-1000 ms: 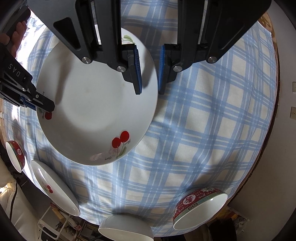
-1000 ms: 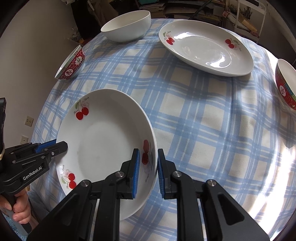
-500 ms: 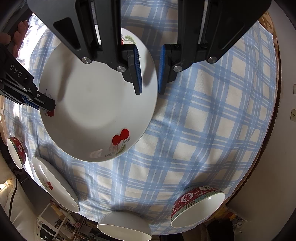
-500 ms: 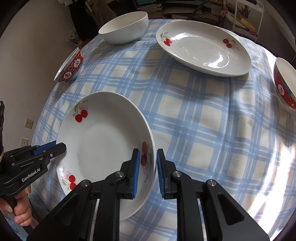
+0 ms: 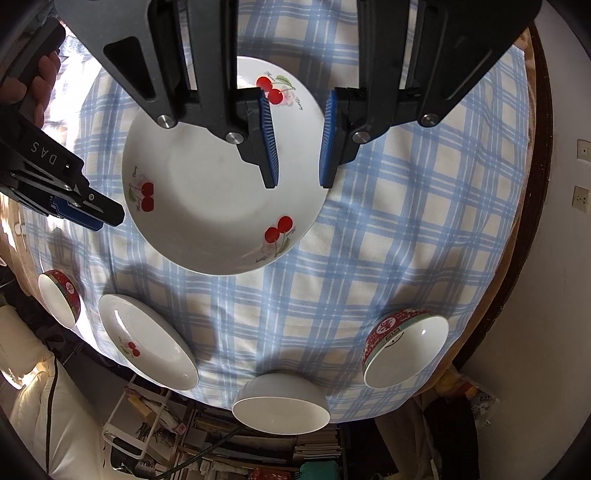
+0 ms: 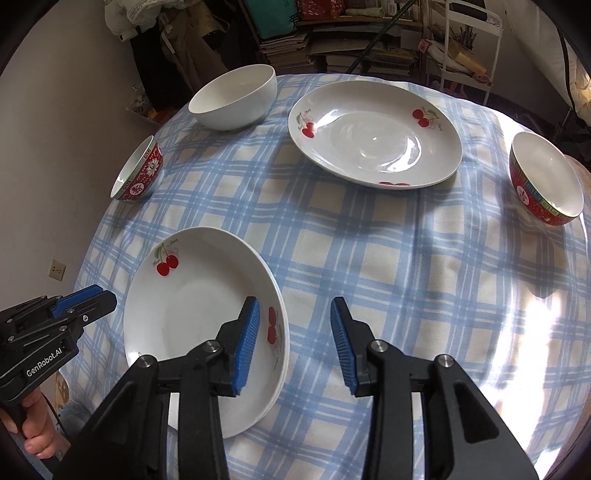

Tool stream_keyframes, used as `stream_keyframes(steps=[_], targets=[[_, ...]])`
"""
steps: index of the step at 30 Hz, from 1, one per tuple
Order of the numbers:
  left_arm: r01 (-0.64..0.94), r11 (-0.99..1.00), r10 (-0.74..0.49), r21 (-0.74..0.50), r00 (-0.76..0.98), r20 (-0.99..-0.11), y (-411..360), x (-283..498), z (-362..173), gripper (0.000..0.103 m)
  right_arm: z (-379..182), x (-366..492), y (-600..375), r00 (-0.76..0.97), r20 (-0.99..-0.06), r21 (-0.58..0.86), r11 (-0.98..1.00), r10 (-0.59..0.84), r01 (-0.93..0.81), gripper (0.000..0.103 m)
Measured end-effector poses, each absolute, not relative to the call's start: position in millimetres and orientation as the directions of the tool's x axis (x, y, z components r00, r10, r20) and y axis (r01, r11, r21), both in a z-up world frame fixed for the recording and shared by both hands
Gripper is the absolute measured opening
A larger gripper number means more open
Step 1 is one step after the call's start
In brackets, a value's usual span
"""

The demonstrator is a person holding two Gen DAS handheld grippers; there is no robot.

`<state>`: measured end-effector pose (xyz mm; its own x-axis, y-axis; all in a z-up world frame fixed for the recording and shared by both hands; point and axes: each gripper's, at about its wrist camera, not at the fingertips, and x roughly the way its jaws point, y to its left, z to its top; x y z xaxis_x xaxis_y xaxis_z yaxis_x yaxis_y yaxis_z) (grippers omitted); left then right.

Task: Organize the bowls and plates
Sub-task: 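Open both grippers and pull them back from the stacked plates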

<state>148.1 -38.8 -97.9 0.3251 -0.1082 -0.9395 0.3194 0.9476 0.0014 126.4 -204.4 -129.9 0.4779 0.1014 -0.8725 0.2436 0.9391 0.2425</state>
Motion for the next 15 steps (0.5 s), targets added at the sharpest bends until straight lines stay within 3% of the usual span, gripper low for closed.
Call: stream_keyframes(steps=[1,3,4,9,12,15], targets=[[0.329,0.944,-0.106,0.010,0.334,-0.937,-45.1,148.9,-93.3,0.029,-126.4,126.2,-207.4,0.483,-0.871,0.237,0.939,0.091,0.251,0.049],[0.329,0.944,-0.102,0.021,0.351,-0.931,-52.0,153.1,-85.4,0.046,-120.0,127.1,-214.9,0.490,-0.869,0.226,0.937,0.071,0.265,0.056],[0.325,0.946,-0.104,0.021,0.362,-0.926,-53.6,154.8,-81.8,0.049,-117.0,127.2,-219.8,0.493,-0.868,0.219,0.936,0.059,0.274,0.064],[0.330,0.943,-0.085,0.048,0.377,-0.922,-73.1,172.0,-75.5,0.064,-102.8,130.3,-249.4,0.505,-0.863,0.213,0.927,0.031,0.308,0.073],[0.344,0.937,-0.078,0.065,0.385,-0.920,-87.2,182.1,-75.1,0.067,-92.1,130.8,-269.3,0.517,-0.856,0.196,0.922,-0.005,0.333,0.091],[0.363,0.930,-0.094,0.058,0.387,-0.917,-100.6,193.0,-75.2,0.074,-81.0,131.9,-290.4,0.544,-0.838,0.189,0.917,-0.036,0.352,0.098]])
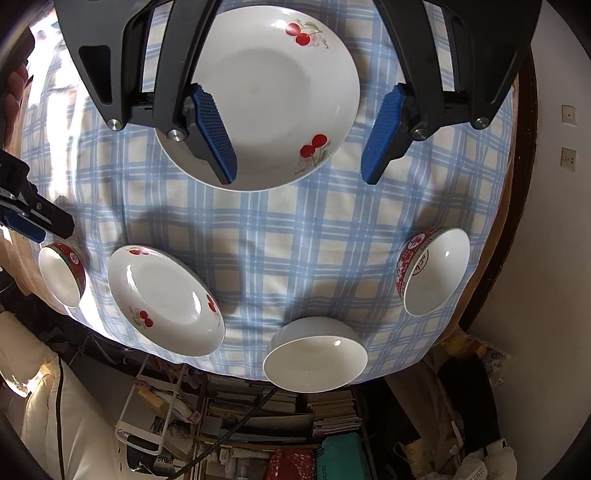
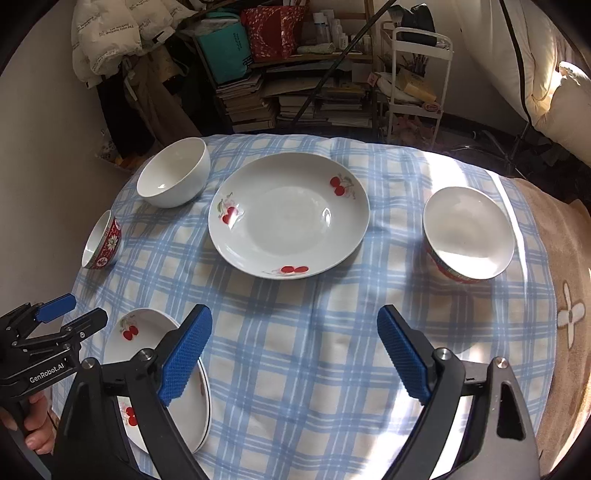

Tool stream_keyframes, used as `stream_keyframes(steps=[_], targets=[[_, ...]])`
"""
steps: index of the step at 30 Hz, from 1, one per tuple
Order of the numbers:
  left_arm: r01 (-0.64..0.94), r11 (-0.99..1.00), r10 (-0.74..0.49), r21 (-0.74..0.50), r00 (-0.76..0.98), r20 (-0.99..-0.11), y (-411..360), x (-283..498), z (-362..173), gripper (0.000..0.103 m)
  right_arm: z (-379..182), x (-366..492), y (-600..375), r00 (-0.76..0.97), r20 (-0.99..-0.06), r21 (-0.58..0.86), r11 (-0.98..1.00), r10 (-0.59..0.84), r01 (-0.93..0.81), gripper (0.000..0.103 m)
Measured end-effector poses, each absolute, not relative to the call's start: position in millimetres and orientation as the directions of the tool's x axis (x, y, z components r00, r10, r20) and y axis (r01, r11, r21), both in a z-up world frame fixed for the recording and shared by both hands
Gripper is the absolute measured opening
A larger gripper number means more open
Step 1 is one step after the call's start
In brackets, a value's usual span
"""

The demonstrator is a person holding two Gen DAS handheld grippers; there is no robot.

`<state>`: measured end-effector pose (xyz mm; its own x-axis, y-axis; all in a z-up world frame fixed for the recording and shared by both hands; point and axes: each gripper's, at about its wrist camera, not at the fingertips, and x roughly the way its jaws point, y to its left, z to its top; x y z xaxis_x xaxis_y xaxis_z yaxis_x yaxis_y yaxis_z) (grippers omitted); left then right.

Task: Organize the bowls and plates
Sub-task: 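Open both grippers and pull them back from the stacked plates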

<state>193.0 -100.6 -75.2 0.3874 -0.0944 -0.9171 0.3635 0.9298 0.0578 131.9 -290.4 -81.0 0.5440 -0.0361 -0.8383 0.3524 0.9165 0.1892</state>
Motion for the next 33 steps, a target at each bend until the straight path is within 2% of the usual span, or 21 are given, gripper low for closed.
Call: stream_keyframes(steps=[1,6,15,26,30,32,33], targets=[[0.366,0.929,-0.098,0.054,0.385,-0.918,-105.0,197.6,-75.7,0.076,-78.7,134.0,-297.1,0.552,-0.833,0.202,0.914,-0.028,0.351,0.103],[0.344,0.938,-0.084,0.051,0.366,-0.927,-124.3,224.2,-79.1,0.088,-73.3,152.0,-327.2,0.568,-0.822,0.202,0.918,-0.030,0.341,0.103],[0.339,0.939,-0.060,0.063,0.340,-0.938,-165.3,274.5,-91.4,0.089,-72.7,197.4,-371.5,0.571,-0.821,0.221,0.923,0.003,0.314,0.103],[0.338,0.939,-0.039,0.068,0.301,-0.953,-200.5,316.8,-113.2,0.089,-106.2,255.9,-394.1,0.440,-0.898,0.136,0.952,0.000,0.276,0.103],[0.334,0.941,-0.032,0.064,0.276,-0.961,-205.6,322.7,-127.5,0.089,-117.2,265.2,-397.3,0.424,-0.905,0.155,0.951,0.028,0.269,0.097],[0.332,0.941,-0.028,0.062,0.261,-0.965,-207.1,325.0,-135.5,0.089,-122.9,270.1,-397.9,0.413,-0.910,0.160,0.952,0.039,0.261,0.090],[0.336,0.940,-0.024,0.064,0.253,-0.967,-208.6,325.1,-139.7,0.087,-125.8,271.9,-397.5,0.403,-0.914,0.158,0.952,0.042,0.260,0.083]])
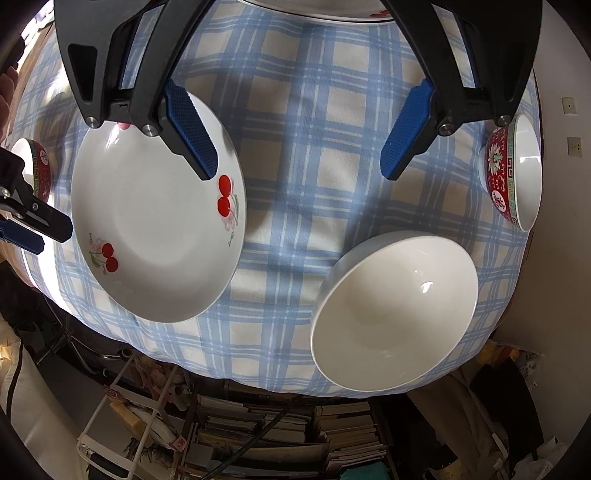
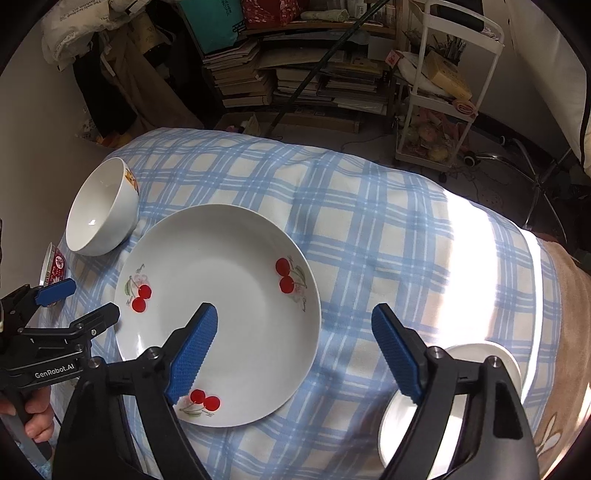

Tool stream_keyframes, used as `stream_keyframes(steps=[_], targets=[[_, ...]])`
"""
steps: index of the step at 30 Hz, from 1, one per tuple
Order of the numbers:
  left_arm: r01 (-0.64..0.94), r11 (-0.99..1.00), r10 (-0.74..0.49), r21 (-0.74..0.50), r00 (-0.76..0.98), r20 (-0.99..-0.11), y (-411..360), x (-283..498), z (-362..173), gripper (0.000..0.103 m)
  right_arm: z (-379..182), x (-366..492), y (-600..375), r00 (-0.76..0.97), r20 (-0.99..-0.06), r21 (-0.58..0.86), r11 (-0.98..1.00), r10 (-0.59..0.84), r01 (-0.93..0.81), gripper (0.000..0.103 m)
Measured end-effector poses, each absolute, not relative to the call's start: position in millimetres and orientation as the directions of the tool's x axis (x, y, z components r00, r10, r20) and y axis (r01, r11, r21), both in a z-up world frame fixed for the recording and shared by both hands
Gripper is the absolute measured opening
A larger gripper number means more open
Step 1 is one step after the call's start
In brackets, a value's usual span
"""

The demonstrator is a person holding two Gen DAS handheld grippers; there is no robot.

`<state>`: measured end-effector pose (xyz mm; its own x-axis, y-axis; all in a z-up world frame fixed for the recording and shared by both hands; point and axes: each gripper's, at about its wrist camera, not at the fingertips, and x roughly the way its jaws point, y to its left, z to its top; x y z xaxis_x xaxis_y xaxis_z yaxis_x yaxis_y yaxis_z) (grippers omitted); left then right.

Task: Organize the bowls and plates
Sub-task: 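Open both grippers and pull them back from the stacked plates, then close the left gripper on a third cherry plate rim while the right gripper grips it, then lift the third cherry plate with both grippers and carry it over the stack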

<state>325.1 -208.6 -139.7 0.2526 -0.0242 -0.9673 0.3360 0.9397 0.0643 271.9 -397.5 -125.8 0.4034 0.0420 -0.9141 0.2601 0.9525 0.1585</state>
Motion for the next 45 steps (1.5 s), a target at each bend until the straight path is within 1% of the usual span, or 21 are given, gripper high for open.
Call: stream_keyframes(steps=[1,2,3,4,6,7,8,9,10,11,12,15,19,23,28,34,37,40,45], targets=[[0.344,0.937,-0.027,0.061,0.245,-0.969,-210.2,324.9,-143.2,0.086,-129.7,274.3,-398.7,0.392,-0.919,0.159,0.952,0.046,0.260,0.073],[0.352,0.934,-0.035,0.054,0.242,-0.970,-210.3,324.0,-145.5,0.083,-133.5,276.4,-399.9,0.380,-0.924,0.155,0.951,0.045,0.266,0.068],[0.361,0.931,-0.039,0.051,0.237,-0.971,-211.8,323.0,-148.4,0.078,-137.6,278.0,-401.4,0.367,-0.929,0.152,0.949,0.042,0.275,0.055],[0.370,0.928,-0.043,0.048,0.232,-0.972,-213.0,321.9,-151.0,0.075,-141.6,279.6,-404.0,0.357,-0.933,0.154,0.946,0.045,0.284,0.048],[0.386,0.922,-0.067,0.024,0.220,-0.973,-215.0,319.8,-154.3,0.062,-147.9,281.4,-408.2,0.355,-0.933,0.179,0.938,0.065,0.296,0.043],[0.392,0.920,-0.090,-0.001,0.209,-0.974,-216.0,319.0,-155.2,0.057,-150.9,282.5,-408.5,0.350,-0.934,0.186,0.936,0.074,0.299,0.035],[0.395,0.918,-0.116,-0.030,0.194,-0.974,-216.7,319.2,-155.8,0.047,-153.7,283.3,-408.4,0.345,-0.935,0.189,0.935,0.079,0.299,0.031],[0.394,0.917,-0.139,-0.057,0.183,-0.973,-217.8,319.7,-156.2,0.035,-156.4,283.8,-407.2,0.337,-0.938,0.191,0.936,0.085,0.295,0.024],[0.396,0.914,-0.163,-0.082,0.175,-0.971,-219.0,320.3,-156.2,0.029,-158.8,284.1,-406.3,0.330,-0.940,0.187,0.938,0.085,0.292,0.020],[0.398,0.911,-0.185,-0.104,0.168,-0.968,-220.2,320.4,-156.3,0.019,-160.5,284.0,-405.6,0.329,-0.941,0.178,0.939,0.076,0.293,0.019],[0.395,0.911,-0.195,-0.116,0.165,-0.967,-221.0,320.5,-156.5,0.015,-161.7,283.3,-405.8,0.329,-0.942,0.172,0.940,0.069,0.295,0.015],[0.372,0.921,-0.186,-0.114,0.164,-0.969,-220.9,323.3,-159.5,0.015,-165.1,280.9,-409.3,0.331,-0.940,0.197,0.929,0.088,0.312,0.012],[0.353,0.924,-0.206,-0.145,0.142,-0.968,-214.9,328.8,-161.7,0.015,-163.7,277.4,-413.1,0.337,-0.933,0.244,0.911,0.127,0.332,0.012],[0.334,0.936,-0.177,-0.116,0.157,-0.972,-216.4,328.7,-158.3,0.015,-160.8,272.7,-410.1,0.333,-0.934,0.244,0.914,0.131,0.324,0.012],[0.349,0.933,-0.151,-0.084,0.170,-0.974,-217.7,324.9,-153.7,0.015,-158.5,268.0,-399.3,0.321,-0.943,0.192,0.930,0.087,0.313,0.012],[0.327,0.938,-0.168,-0.114,0.142,-0.975,-201.9,319.8,-149.2,0.015,-149.2,257.6,-394.4,0.368,-0.923,0.245,0.913,0.117,0.325,0.012],[0.317,0.942,-0.161,-0.107,0.148,-0.976,-196.3,317.2,-144.9,0.015,-145.0,255.7,-386.8,0.377,-0.919,0.249,0.914,0.118,0.321,0.012],[0.298,0.949,-0.153,-0.100,0.160,-0.975,-187.2,314.9,-139.4,0.015,-141.5,252.2,-380.9,0.390,-0.908,0.285,0.905,0.149,0.316,0.012],[0.296,0.949,-0.161,-0.112,0.149,-0.976,-179.3,309.6,-136.7,0.015,-136.8,248.1,-369.3,0.393,-0.910,0.269,0.911,0.134,0.312,0.012]])
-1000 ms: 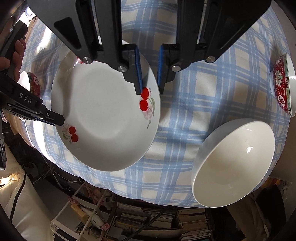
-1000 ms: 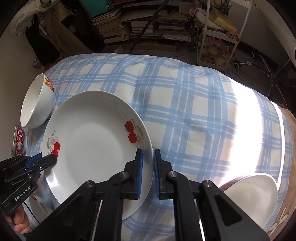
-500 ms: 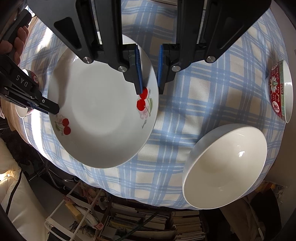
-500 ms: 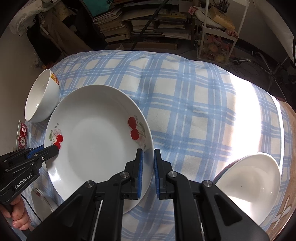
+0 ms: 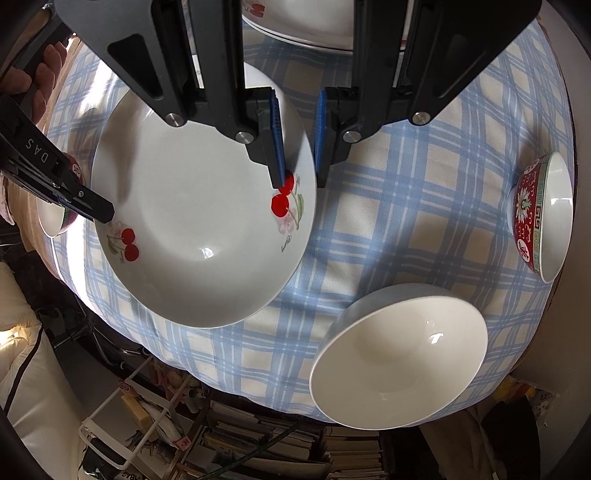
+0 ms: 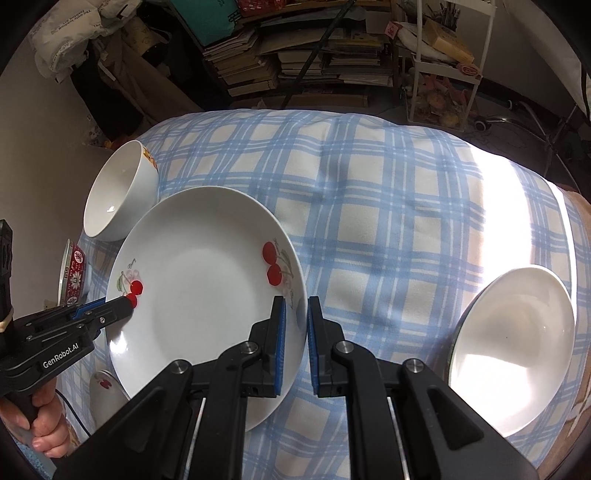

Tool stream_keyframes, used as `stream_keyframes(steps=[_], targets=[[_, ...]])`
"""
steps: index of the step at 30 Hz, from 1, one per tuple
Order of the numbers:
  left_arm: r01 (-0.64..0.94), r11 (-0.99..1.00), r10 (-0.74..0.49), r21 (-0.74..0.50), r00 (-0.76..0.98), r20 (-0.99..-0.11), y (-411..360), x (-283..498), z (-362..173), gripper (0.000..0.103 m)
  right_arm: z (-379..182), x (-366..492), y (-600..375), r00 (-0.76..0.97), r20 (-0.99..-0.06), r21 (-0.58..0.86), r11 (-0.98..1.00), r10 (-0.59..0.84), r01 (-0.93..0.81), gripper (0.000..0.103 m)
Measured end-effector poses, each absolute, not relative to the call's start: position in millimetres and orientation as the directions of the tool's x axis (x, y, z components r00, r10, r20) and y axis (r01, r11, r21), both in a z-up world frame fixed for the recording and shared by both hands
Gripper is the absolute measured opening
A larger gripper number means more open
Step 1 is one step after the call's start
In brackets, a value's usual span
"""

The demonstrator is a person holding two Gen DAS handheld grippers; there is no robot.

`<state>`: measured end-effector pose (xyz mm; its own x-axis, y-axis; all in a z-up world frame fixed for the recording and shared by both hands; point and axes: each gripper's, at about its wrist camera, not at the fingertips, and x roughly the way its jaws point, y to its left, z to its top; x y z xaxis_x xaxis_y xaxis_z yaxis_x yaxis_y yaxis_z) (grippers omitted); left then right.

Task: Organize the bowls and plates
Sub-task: 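Lift the third cherry plate with both grippers and carry it over the stack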

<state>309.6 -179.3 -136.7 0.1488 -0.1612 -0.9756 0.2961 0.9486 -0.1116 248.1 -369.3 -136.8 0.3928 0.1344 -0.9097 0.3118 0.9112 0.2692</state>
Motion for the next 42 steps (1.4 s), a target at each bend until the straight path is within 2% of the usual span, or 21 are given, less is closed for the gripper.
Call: stream_keyframes(steps=[21,42], targets=[[0.308,0.946,-0.169,-0.100,0.203,-0.965,-126.3,267.6,-91.3,0.014,-106.4,211.8,-317.1,0.420,-0.895,0.281,0.920,0.149,0.272,0.012],[0.264,0.958,-0.177,-0.117,0.217,-0.960,-53.8,191.8,-85.8,0.015,-89.2,151.5,-241.2,0.453,-0.877,0.281,0.934,0.157,0.220,0.012]])
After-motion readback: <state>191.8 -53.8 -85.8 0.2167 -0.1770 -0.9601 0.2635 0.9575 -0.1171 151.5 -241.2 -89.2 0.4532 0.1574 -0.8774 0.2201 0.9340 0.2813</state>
